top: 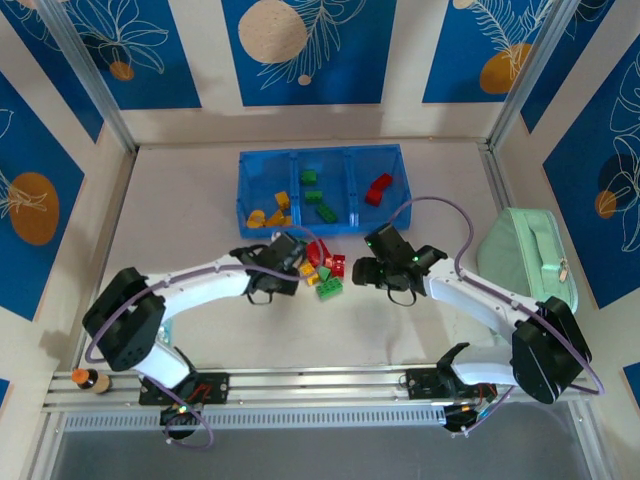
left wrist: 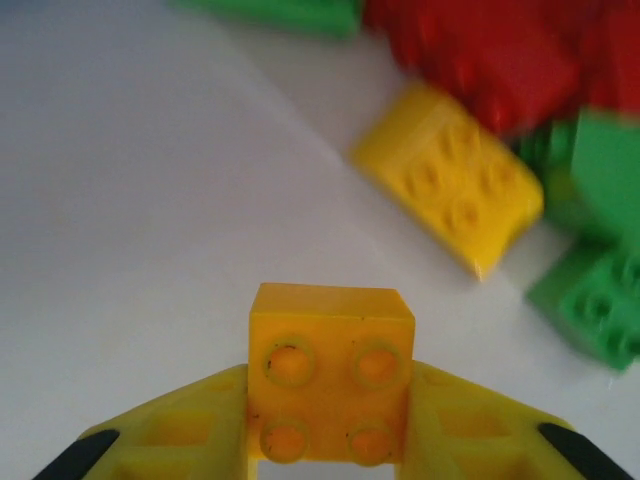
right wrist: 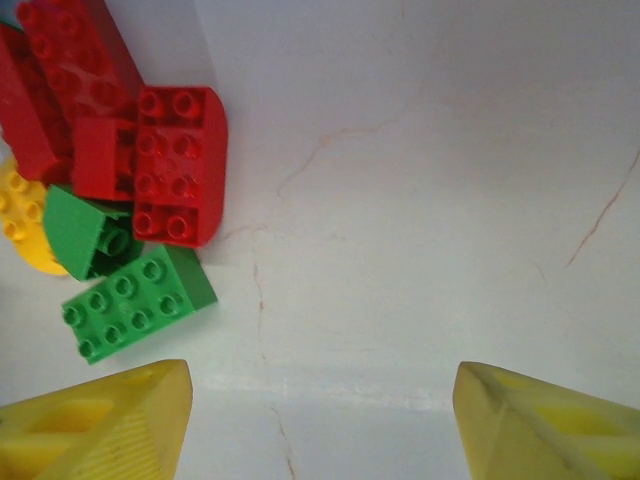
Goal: Sort the legos into containers by color
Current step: Place the lego in the container.
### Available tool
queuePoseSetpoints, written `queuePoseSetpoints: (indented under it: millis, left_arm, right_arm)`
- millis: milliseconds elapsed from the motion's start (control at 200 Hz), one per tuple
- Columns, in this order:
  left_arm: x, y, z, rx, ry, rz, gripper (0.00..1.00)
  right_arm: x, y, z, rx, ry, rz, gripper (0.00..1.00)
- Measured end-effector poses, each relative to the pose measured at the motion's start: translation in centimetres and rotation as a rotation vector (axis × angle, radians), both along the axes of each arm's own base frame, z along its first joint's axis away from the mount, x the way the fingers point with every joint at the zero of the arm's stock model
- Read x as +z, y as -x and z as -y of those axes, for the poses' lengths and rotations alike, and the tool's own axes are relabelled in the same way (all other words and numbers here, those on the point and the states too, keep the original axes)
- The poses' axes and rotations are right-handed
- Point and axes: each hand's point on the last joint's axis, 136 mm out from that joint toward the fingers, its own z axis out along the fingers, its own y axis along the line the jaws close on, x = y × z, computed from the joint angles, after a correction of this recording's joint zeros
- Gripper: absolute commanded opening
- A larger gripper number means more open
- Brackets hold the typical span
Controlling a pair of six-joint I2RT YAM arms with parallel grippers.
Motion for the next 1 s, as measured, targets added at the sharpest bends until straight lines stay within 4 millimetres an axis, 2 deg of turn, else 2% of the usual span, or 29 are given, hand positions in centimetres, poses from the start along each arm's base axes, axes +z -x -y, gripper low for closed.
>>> queuePoseSetpoints:
  millis: [115, 275, 345, 430, 640, 730, 830, 996]
  left_arm:
    - [3.7, -4.6, -1.5, 0.082, 0.053, 0.080, 0.32]
    - [7.7, -9.9, -3.9, 0.168, 0.095, 0.157, 0.32]
    - [8.5, -11.9, -4.5, 0.185, 0.095, 0.173, 0.32]
    - [8.3, -13.8, -4.6, 0.191, 0.088, 0.166, 0.33]
    - [5.2, -16.4, -5.1, 0.194, 0.040, 0.093, 0.40]
    - [4.4, -17.2, -5.3, 0.192, 0.021, 0.072, 0.61]
    - [4.6, -17.5, -5.4, 0.194, 0.018, 0.069, 0.71]
    - [6.3, -17.2, -5.2, 0.188, 0.012, 0.110, 0.72]
  right_arm:
    - [-1.0, 1.0, 0.3, -0.008, -0.002, -0.022, 0.70]
    - [-2.3, 2.6, 0.2, -0.002, -0.004, -0.051, 0.70]
    - [-2.7, 3.1, 0.0, -0.001, -0.004, -0.061, 0.70]
    - [-2.9, 3.5, -0.1, 0.002, -0.004, -0.067, 0.70]
    - [-2.6, 3.7, -0.7, 0.008, -0.019, -0.059, 0.70]
    - [-2.4, 3.8, -0.8, 0.010, -0.025, -0.051, 0.70]
    - [-2.1, 3.9, -0.9, 0.014, -0.032, -0.044, 0.70]
    - [-1.4, 3.9, -1.1, 0.020, -0.045, -0.017, 0.69]
